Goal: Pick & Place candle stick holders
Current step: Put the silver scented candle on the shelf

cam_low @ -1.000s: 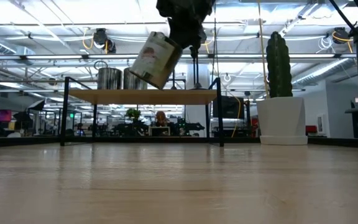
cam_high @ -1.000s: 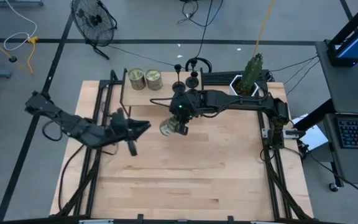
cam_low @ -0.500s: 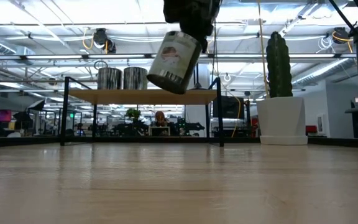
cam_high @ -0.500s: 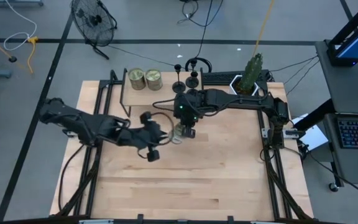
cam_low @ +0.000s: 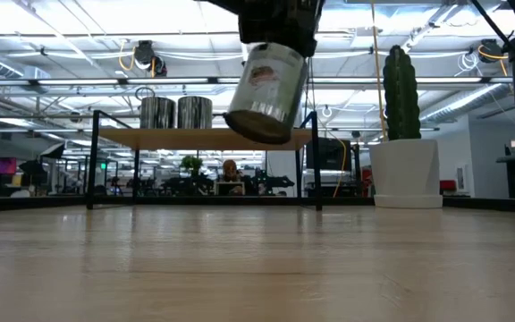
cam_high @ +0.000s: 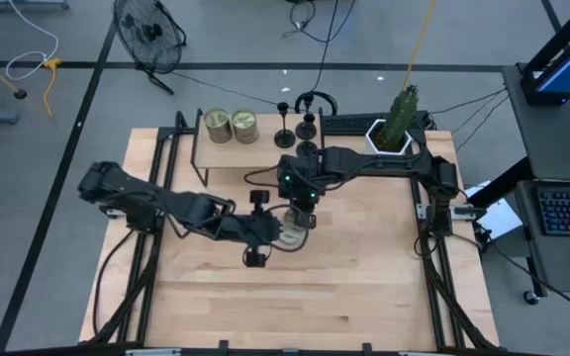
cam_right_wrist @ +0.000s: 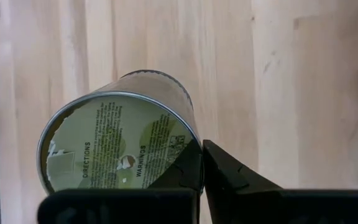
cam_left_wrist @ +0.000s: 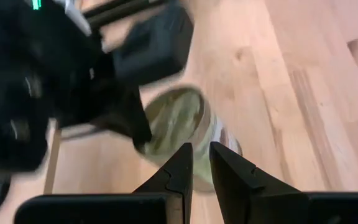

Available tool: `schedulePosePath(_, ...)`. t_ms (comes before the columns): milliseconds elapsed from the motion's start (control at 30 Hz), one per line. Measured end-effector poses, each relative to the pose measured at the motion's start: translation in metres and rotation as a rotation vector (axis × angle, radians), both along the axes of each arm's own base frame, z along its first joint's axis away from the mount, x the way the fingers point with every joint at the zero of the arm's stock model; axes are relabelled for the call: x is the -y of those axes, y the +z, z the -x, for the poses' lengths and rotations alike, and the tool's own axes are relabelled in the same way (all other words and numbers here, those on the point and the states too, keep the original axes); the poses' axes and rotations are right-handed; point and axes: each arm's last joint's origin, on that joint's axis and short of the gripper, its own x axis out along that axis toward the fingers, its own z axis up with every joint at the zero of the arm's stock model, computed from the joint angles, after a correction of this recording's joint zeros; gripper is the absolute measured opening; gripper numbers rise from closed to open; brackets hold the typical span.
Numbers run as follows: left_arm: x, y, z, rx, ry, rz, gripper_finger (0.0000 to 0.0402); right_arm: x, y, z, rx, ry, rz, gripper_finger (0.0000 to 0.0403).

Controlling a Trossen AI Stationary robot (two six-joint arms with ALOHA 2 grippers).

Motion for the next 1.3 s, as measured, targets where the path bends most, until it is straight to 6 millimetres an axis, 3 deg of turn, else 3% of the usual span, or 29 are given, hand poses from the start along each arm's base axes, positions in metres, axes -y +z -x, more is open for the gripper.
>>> schedulePosePath(300, -0.001, -0.006, -0.009, -0.011, -0.07, -0.017, 0.0062, -0.001, -0.018, 0.001, -0.031, 0.015, -0.026, 0.0)
schedulePosePath(600, -0.007, -0.01, -0.005, -0.099, -0.123, 0.02, 0.0063, -0.013, -0.02, 0.005, -0.025, 0.236, -0.004, 0.0)
schedulePosePath(833, -0.009, -0.016, 0.002, -0.14, 0.173, 0.262, 0.0063, -0.011, -0.017, 0.001, 0.009, 0.213, 0.086, 0.0)
schedulePosePath(1067, 0.001, -0.041, 0.022, -0.221, 0.384, 0.318, 0.0062, -0.012, -0.009, 0.0, 0.074, 0.219, 0.096, 0.0)
schedulePosePath(1300, 0.013, -0.047, 0.06, -0.001, 0.498, 0.367, 0.0062, -0.01, -0.01, -0.002, 0.088, 0.215, 0.103, 0.0)
